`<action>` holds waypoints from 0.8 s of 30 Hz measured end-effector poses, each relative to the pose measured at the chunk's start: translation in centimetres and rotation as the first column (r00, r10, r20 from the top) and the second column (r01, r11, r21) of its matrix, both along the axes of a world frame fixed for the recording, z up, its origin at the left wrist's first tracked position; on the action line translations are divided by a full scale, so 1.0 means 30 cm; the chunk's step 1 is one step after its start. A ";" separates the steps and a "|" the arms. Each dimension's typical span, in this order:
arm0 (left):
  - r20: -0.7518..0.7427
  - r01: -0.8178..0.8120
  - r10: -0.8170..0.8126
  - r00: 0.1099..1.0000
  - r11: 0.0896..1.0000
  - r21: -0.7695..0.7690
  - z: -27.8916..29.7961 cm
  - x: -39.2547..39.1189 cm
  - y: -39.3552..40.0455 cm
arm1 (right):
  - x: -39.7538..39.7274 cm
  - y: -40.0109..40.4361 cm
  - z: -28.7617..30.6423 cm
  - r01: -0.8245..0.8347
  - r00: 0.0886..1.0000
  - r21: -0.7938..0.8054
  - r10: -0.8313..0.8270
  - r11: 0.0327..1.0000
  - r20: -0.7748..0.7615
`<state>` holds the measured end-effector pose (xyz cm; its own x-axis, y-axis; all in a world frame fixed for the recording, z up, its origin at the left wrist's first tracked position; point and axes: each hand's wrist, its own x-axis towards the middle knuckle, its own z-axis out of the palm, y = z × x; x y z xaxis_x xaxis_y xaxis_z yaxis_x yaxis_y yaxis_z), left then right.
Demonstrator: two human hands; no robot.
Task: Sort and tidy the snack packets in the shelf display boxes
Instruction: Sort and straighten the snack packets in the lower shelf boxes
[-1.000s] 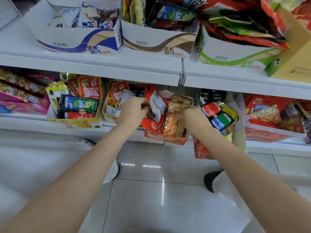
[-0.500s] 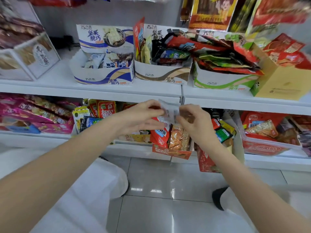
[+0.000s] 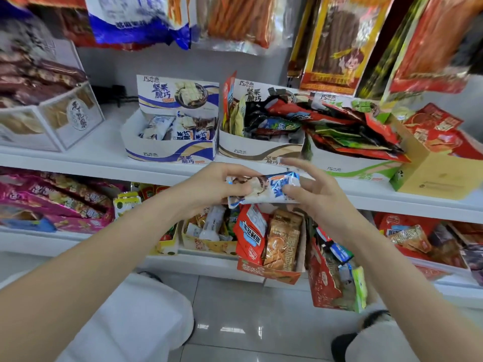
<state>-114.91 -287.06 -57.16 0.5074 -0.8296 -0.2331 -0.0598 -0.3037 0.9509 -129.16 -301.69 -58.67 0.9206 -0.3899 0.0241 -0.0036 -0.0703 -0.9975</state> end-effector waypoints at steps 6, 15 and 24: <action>0.813 -0.315 0.268 0.517 0.943 -0.111 0.009 0.201 0.046 | 0.187 0.010 0.099 0.283 0.958 0.018 -0.284 0.959 0.031; 0.919 -0.456 -0.110 0.379 0.842 0.288 -0.041 0.383 0.126 | 0.663 0.241 0.137 0.285 0.956 -0.791 -0.216 0.541 0.197; 0.928 -0.390 -0.124 0.352 0.881 0.266 -0.058 0.376 0.162 | 0.747 0.222 0.053 0.224 0.931 -0.917 -0.352 0.331 0.100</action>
<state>-103.63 -282.20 -58.90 0.7006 -0.6882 0.1888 -0.7116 -0.6935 0.1126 -106.76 -295.04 -57.09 0.7766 -0.4315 0.4589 -0.3078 -0.8956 -0.3213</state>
